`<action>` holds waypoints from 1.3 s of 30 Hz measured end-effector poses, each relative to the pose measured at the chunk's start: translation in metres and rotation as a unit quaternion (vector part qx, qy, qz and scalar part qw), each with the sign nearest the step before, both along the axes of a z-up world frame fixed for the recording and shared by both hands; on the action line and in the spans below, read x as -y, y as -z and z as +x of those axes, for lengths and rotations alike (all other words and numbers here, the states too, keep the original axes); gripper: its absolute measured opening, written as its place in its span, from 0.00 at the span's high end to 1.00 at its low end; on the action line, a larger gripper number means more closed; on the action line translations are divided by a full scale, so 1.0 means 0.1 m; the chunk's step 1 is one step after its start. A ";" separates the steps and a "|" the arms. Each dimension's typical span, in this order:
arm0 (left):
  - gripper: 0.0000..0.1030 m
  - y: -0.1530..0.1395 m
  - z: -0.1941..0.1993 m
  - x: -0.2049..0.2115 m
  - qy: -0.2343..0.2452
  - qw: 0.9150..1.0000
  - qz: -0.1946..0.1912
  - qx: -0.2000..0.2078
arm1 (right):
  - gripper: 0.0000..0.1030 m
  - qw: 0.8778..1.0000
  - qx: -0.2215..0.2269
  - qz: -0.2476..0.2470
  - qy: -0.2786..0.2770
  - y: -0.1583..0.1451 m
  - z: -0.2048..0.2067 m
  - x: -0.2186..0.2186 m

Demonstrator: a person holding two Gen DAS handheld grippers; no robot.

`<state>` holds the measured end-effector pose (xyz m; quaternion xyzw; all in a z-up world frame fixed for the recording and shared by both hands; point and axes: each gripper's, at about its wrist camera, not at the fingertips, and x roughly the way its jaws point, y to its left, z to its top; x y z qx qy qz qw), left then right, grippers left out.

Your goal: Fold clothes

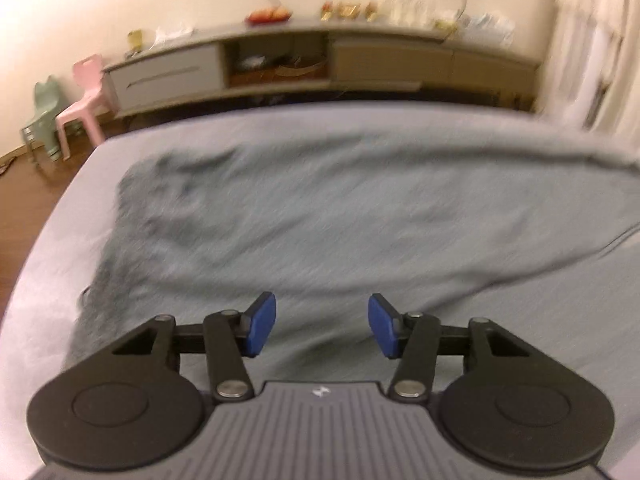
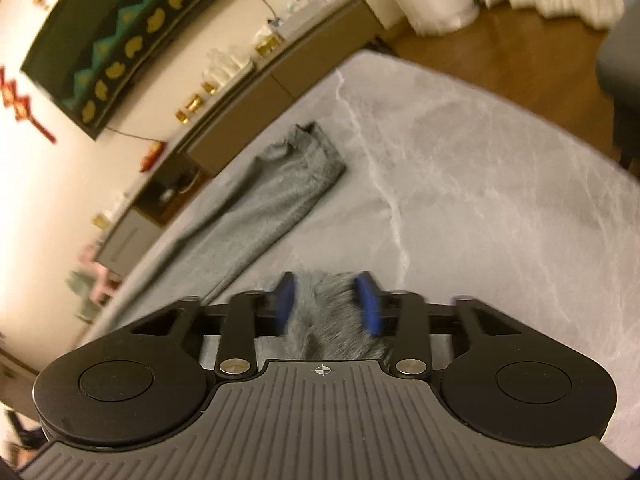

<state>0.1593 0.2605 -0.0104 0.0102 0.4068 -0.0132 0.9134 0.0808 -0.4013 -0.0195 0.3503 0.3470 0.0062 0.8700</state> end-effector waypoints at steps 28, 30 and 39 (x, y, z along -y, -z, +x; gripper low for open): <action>0.59 0.44 -0.65 4.25 0.310 0.943 -0.105 -0.064 | 0.77 0.989 0.068 0.107 -0.075 0.18 0.22 0.29; 0.57 0.43 -0.65 4.31 0.307 0.944 -0.101 -0.061 | 0.77 0.990 0.071 0.087 -0.086 0.15 0.18 0.29; 0.51 0.38 -0.67 4.21 0.269 0.953 -0.133 -0.048 | 0.77 0.987 0.027 -0.016 -0.159 0.12 0.05 0.15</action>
